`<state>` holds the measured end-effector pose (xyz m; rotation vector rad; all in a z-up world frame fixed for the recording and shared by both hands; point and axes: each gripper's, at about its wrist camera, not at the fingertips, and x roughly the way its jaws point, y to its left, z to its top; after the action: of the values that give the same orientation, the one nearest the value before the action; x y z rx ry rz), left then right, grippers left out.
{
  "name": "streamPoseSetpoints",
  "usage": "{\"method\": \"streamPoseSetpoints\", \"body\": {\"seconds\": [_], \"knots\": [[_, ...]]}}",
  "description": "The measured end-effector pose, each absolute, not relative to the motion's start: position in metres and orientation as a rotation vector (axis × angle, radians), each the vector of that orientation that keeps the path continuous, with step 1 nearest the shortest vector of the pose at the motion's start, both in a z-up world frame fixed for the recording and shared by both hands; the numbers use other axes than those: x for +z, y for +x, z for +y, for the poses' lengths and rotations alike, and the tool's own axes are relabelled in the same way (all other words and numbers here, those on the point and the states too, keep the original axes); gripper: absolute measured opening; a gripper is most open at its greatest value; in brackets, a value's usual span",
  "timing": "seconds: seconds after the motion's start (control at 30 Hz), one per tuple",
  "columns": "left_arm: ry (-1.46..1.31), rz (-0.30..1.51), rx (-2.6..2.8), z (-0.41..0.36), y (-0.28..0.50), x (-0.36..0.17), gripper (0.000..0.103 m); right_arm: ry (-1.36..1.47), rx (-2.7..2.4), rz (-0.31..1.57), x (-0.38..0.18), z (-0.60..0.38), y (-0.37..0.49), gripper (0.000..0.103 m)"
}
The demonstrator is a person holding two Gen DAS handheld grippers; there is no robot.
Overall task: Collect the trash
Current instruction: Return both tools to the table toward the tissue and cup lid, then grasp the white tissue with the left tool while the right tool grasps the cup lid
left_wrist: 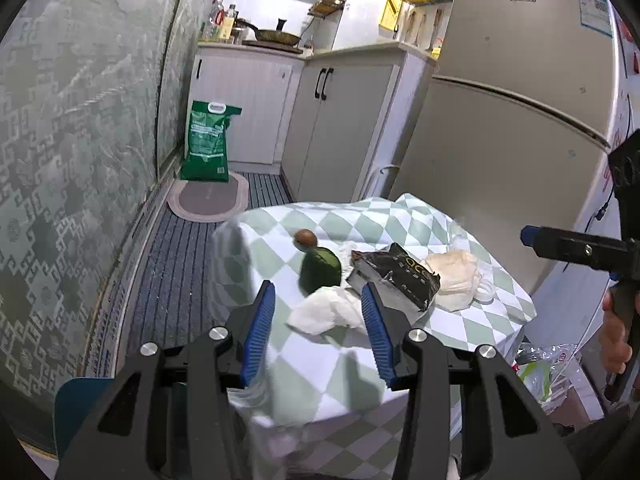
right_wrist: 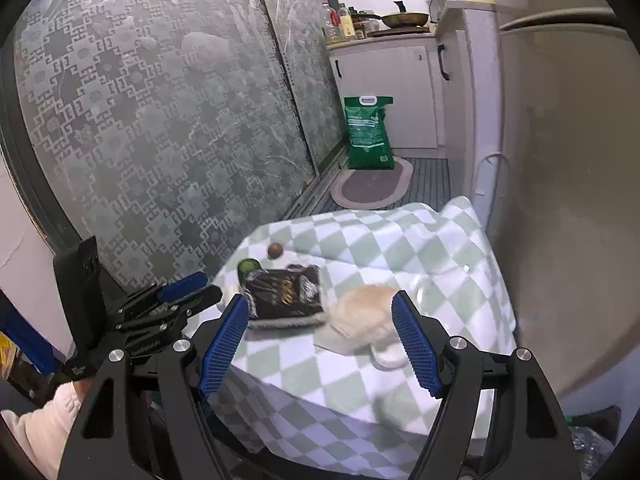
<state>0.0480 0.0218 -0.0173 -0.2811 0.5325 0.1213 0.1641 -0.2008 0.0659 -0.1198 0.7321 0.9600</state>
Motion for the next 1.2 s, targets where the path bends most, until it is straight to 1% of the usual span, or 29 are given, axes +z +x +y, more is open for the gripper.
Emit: {"method": "streamPoseSetpoints", "body": {"seconds": [0.23,0.3,0.33,0.4,0.43,0.5,0.53,0.6,0.63,0.7,0.8,0.93,1.0,1.2], "knots": [[-0.257,0.577,0.158,0.014,0.065,-0.024,0.045,-0.101,0.921,0.727,0.066,-0.225,0.173,0.075],[-0.249,0.587,0.165,0.011,0.069,-0.025,0.038,-0.103,0.904,0.723,0.066,-0.23,0.175,0.075],[-0.244,0.591,0.169,0.01,0.07,-0.026,0.036,-0.114,0.892,0.723,0.065,-0.231,0.176,0.075],[-0.238,0.599,0.167,0.007,0.072,-0.027,0.026,-0.151,0.87,0.725,0.06,-0.231,0.175,0.075],[-0.236,0.599,0.168,0.005,0.073,-0.027,0.025,-0.176,0.865,0.73,0.056,-0.229,0.174,0.075],[-0.237,0.601,0.155,0.003,0.075,-0.027,0.016,-0.213,0.863,0.74,0.049,-0.226,0.172,0.075],[-0.238,0.601,0.153,0.002,0.075,-0.026,0.015,-0.238,0.867,0.75,0.043,-0.223,0.17,0.075],[-0.239,0.602,0.151,0.001,0.075,-0.027,0.013,-0.275,0.879,0.77,0.035,-0.217,0.168,0.062],[-0.24,0.602,0.151,0.001,0.075,-0.026,0.012,-0.29,0.886,0.781,0.032,-0.215,0.168,0.059],[-0.251,0.599,0.149,0.001,0.074,-0.026,0.011,-0.324,0.89,0.793,0.026,-0.21,0.167,0.05],[-0.264,0.58,0.149,0.003,0.072,-0.023,0.01,-0.375,0.881,0.799,0.019,-0.204,0.166,0.046],[-0.277,0.541,0.148,0.004,0.066,-0.015,0.01,-0.415,0.854,0.792,0.015,-0.198,0.169,0.045],[-0.279,0.525,0.155,0.005,0.063,-0.012,0.01,-0.435,0.849,0.79,0.013,-0.194,0.171,0.04],[-0.319,0.473,0.142,0.012,0.053,-0.006,0.01,-0.44,0.839,0.792,0.009,-0.188,0.178,0.038]]}}
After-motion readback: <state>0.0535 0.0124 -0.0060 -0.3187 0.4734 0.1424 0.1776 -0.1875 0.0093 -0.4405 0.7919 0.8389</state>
